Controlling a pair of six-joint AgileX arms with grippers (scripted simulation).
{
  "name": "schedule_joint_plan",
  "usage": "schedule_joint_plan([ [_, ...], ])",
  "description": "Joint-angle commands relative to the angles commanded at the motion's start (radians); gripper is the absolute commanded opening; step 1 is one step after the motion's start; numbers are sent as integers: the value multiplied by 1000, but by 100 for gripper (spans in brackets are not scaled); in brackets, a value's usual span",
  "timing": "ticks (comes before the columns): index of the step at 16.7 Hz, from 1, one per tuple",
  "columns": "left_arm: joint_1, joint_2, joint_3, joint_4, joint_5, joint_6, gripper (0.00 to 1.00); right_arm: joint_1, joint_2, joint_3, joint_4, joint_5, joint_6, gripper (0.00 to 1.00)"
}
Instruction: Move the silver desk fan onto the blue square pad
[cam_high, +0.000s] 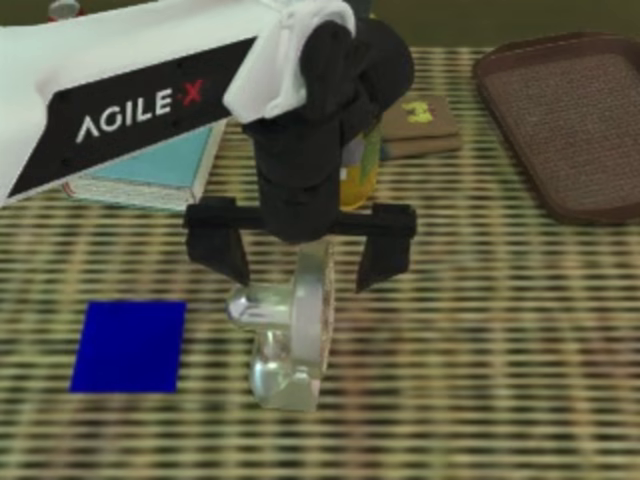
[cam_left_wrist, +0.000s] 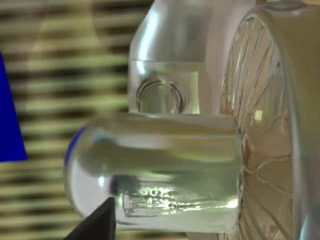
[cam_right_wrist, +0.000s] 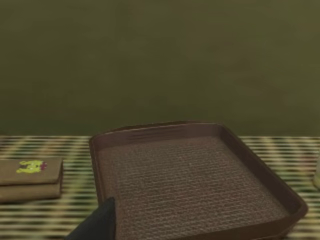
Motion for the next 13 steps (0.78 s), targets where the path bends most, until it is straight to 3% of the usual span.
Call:
schedule_joint_plan([
  [2, 0, 0, 0, 0, 0, 0, 100, 0, 0, 0, 0, 0, 0, 100],
  [13, 0, 0, 0, 0, 0, 0, 17, 0, 0, 0, 0, 0, 0, 100],
])
